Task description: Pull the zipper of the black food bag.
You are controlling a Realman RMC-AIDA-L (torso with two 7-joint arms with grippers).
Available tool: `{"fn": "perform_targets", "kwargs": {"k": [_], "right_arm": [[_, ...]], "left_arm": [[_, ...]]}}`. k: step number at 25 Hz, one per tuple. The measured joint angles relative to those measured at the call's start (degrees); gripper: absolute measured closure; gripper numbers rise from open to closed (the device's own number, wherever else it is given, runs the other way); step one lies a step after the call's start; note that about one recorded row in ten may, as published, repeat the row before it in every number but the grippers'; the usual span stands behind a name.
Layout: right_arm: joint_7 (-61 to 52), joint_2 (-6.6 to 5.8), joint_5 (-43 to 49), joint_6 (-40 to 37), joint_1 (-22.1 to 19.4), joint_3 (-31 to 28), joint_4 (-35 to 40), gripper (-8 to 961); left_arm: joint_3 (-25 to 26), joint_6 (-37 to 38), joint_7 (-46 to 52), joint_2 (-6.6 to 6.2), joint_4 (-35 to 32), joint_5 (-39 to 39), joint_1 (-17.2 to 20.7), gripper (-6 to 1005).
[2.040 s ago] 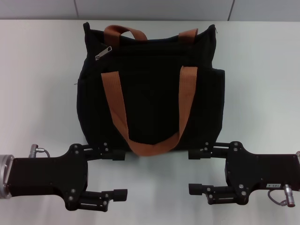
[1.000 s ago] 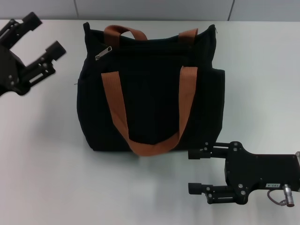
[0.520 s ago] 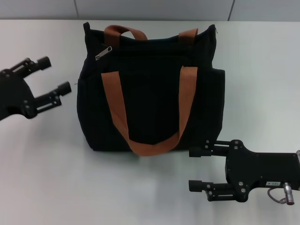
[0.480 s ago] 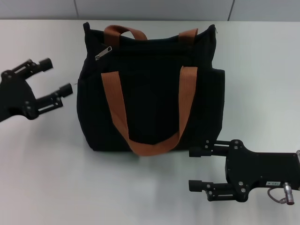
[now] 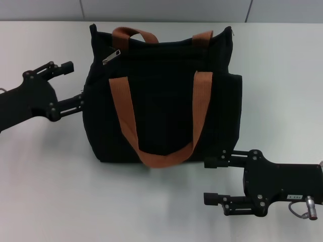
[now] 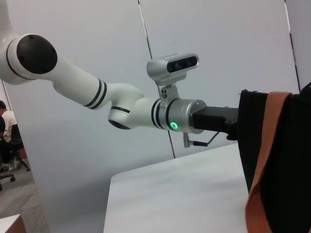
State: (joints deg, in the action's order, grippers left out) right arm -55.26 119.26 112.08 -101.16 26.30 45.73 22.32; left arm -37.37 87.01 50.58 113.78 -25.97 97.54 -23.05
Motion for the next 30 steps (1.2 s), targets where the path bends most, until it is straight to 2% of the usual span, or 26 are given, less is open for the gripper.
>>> {"fn": "perform_targets", "kwargs": {"k": [3,6,10,13,14,17,18,19,22,28,30], "right_arm": [[-0.02,0.00,-0.05,-0.01,-0.02,-0.02,-0.05,231],[-0.04,0.00,-0.09,0.00,-0.08,-0.02,-0.10,231],[-0.15,0.01,-0.14,0.00,-0.23,-0.03,-0.17,230],[-0.45,0.08,-0.22,0.00,-0.31,-0.03,-0.18,230],[-0.56,0.09,-0.22,0.00,-0.31,-0.03,-0.18,230],[-0.68,0.09,-0.22,0.00,-0.32,-0.03,-0.18,231],[-0.70,0.09,-0.22,0.00,-0.30,-0.03,-0.18,231],[-0.71,0.09,-0.24,-0.01,-0.29,-0.03,-0.18,231],[-0.78,0.09,-0.30,-0.06,-0.15,-0.03,-0.18,230],[-3.35,0.12,-0.98,-1.40,0.63,-0.03,-0.18,230],[-6.40,0.07,-3.27,-4.63,1.35,-0.02,-0.17,230]], "left_arm": [[0.11,-1.90,-0.46,0.50,-0.06,0.01,-0.88,227],[0.44,-5.08,-2.58,1.68,-0.24,-0.21,-1.76,229],[0.94,-5.37,-4.40,2.68,-1.29,-0.56,-1.67,231],[1.23,-5.28,-4.71,2.97,-1.58,-0.63,-1.54,232],[2.74,-4.58,-5.38,3.49,-2.10,-0.74,-1.05,233],[4.73,-2.63,-5.99,3.63,-2.00,-0.76,-0.61,424],[4.73,-2.63,-5.99,3.63,-2.00,-0.76,-0.61,465],[7.39,0.93,-8.76,3.86,-1.73,-0.78,0.15,505],[8.27,2.88,-10.39,4.20,-1.72,-0.79,0.53,627],[8.77,4.51,-12.49,4.76,-1.37,-1.20,0.93,780],[8.78,4.97,-13.10,4.77,-0.67,-2.08,1.12,831]]}}
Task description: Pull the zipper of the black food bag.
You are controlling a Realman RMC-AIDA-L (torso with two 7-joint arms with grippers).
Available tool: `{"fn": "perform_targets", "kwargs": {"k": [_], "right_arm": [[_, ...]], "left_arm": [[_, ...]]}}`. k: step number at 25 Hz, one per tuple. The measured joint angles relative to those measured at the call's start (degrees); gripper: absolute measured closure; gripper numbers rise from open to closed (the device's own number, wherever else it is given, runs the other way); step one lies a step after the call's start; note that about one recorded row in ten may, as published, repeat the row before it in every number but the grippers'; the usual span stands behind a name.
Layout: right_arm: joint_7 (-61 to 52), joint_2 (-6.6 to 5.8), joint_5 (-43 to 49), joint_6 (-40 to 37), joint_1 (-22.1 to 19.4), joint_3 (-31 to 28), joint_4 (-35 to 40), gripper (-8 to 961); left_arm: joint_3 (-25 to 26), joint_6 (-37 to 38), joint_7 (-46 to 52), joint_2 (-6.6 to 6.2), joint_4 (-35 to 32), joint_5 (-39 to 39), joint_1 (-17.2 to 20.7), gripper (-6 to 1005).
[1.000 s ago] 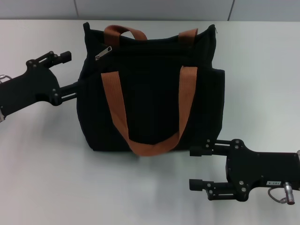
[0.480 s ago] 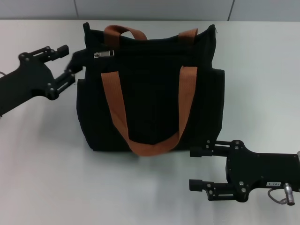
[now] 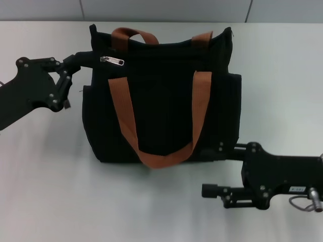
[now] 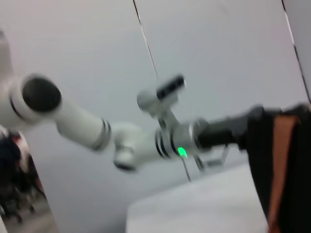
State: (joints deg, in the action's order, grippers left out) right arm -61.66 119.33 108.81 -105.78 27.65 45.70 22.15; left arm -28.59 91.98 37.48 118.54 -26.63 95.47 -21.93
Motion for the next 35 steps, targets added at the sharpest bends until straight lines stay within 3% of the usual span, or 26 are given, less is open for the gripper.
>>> {"fn": "perform_targets", "kwargs": {"k": [7,14,15,18,24,35], "right_arm": [[-13.91,-0.21,-10.29,-6.24,1.91,-0.09,2.28,231],[-29.87,-0.23,-17.63,-4.40,4.91,-0.09,7.09,231],[-35.50,-0.33,-18.14,-2.32,7.03,0.00,8.68,231],[-40.54,-0.76,-17.83,0.06,9.46,0.30,9.67,230],[-55.07,-2.92,-12.92,6.57,17.97,1.24,10.76,231],[-64.03,-2.84,-0.68,12.71,26.54,1.89,12.03,235]], "left_arm": [[0.03,2.09,-2.16,0.04,0.61,-2.28,0.75,950],[0.03,2.75,-2.23,0.09,0.61,-2.38,0.46,977],[0.02,3.03,-2.24,0.12,0.63,-2.39,0.41,977],[0.02,3.87,-2.24,0.13,0.70,-2.51,0.27,977],[0.02,5.63,-2.24,0.12,0.71,-3.56,0.53,977],[0.03,6.59,-2.24,0.01,0.71,-3.90,0.23,977]]}}
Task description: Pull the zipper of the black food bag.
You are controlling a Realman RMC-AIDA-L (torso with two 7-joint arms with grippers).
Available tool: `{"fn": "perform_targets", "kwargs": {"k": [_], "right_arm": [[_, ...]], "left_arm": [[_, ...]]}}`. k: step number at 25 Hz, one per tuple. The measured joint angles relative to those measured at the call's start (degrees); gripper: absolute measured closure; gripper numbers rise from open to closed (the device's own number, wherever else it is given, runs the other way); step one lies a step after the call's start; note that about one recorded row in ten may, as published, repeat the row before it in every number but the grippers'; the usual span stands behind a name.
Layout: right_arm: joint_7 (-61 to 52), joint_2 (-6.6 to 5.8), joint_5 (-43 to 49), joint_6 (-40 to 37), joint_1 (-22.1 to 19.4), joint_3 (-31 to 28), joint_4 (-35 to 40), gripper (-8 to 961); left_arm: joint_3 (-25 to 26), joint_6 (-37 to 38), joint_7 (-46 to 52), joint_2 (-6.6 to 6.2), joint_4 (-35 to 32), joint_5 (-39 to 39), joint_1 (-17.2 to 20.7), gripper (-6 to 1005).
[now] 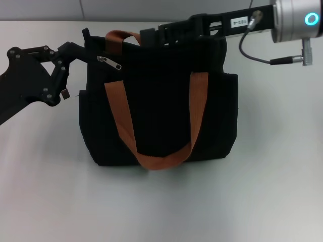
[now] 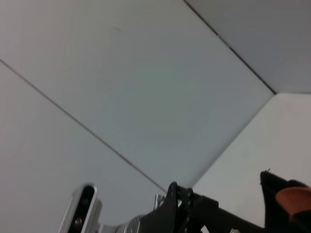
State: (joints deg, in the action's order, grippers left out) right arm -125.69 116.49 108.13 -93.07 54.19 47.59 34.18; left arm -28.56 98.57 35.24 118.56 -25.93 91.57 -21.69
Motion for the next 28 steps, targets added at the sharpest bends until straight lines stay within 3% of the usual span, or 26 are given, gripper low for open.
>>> {"fn": "perform_targets", "kwargs": {"k": [4,7,18,28], "right_arm": [[-0.90,0.10,0.62,1.04,1.25,2.24,0.54,237],[-2.41,0.31,0.97,3.51,2.54,5.70,1.89,385],[-3.30,0.34,2.58,6.52,5.56,10.25,2.72,469],[-3.92,1.70,6.60,9.90,7.90,13.90,3.82,543]], "left_arm": [[0.00,0.12,0.00,0.00,0.00,0.00,-0.07,977],[-0.07,0.23,0.00,0.01,0.00,0.00,-0.09,977],[0.00,0.63,0.00,0.02,0.59,-0.01,-0.17,977],[0.00,0.98,0.00,0.01,1.20,-0.08,-0.20,977]]}}
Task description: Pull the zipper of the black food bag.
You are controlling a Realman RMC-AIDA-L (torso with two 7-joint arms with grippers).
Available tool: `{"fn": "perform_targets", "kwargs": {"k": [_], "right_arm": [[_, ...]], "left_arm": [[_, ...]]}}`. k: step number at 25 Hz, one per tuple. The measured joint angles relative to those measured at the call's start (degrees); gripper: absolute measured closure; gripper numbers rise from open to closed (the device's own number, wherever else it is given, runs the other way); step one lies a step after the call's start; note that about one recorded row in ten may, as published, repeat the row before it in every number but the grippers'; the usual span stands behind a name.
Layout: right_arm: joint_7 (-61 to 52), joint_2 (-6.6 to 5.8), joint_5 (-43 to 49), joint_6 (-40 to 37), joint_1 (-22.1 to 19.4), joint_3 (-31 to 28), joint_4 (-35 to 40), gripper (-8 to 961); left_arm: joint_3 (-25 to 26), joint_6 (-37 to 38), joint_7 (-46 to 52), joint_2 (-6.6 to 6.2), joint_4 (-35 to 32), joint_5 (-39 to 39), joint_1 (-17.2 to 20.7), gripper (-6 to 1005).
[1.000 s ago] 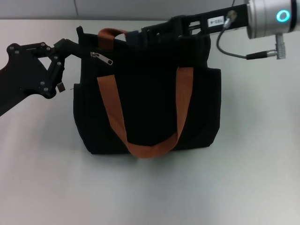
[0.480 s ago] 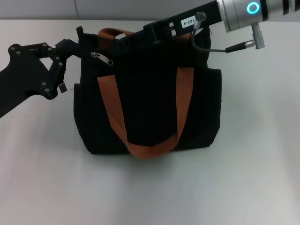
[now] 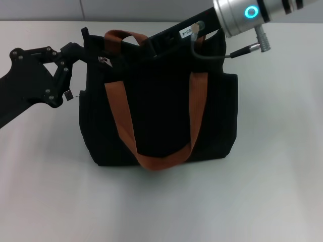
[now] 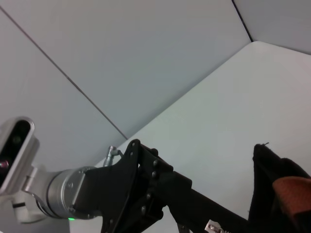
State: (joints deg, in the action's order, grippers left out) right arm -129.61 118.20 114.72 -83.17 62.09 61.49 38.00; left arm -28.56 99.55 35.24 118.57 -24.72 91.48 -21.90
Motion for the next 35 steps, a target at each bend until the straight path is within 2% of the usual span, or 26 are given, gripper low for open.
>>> {"fn": "perform_targets", "kwargs": {"k": [9,14,19,24,35], "right_arm": [[-0.03,0.92,0.47,3.18,1.36,3.74,1.35,547],[-0.09,1.03,0.49,3.48,2.18,4.66,1.40,549],[-0.70,1.15,0.51,3.10,2.51,4.76,1.93,638],[-0.83,1.16,0.51,2.98,2.51,4.87,2.56,686],[-2.34,1.16,0.45,2.50,2.73,6.20,2.81,693]], "left_arm": [[0.00,0.57,0.16,0.04,0.12,-0.08,-0.17,977],[0.00,0.94,0.33,-0.02,0.11,-0.60,-0.16,977],[0.00,1.00,0.35,0.02,0.11,-0.61,-0.16,977],[0.00,1.32,0.36,0.06,0.11,-0.62,-0.16,977],[-0.01,1.69,0.60,0.08,0.11,-0.61,-0.16,977]]}}
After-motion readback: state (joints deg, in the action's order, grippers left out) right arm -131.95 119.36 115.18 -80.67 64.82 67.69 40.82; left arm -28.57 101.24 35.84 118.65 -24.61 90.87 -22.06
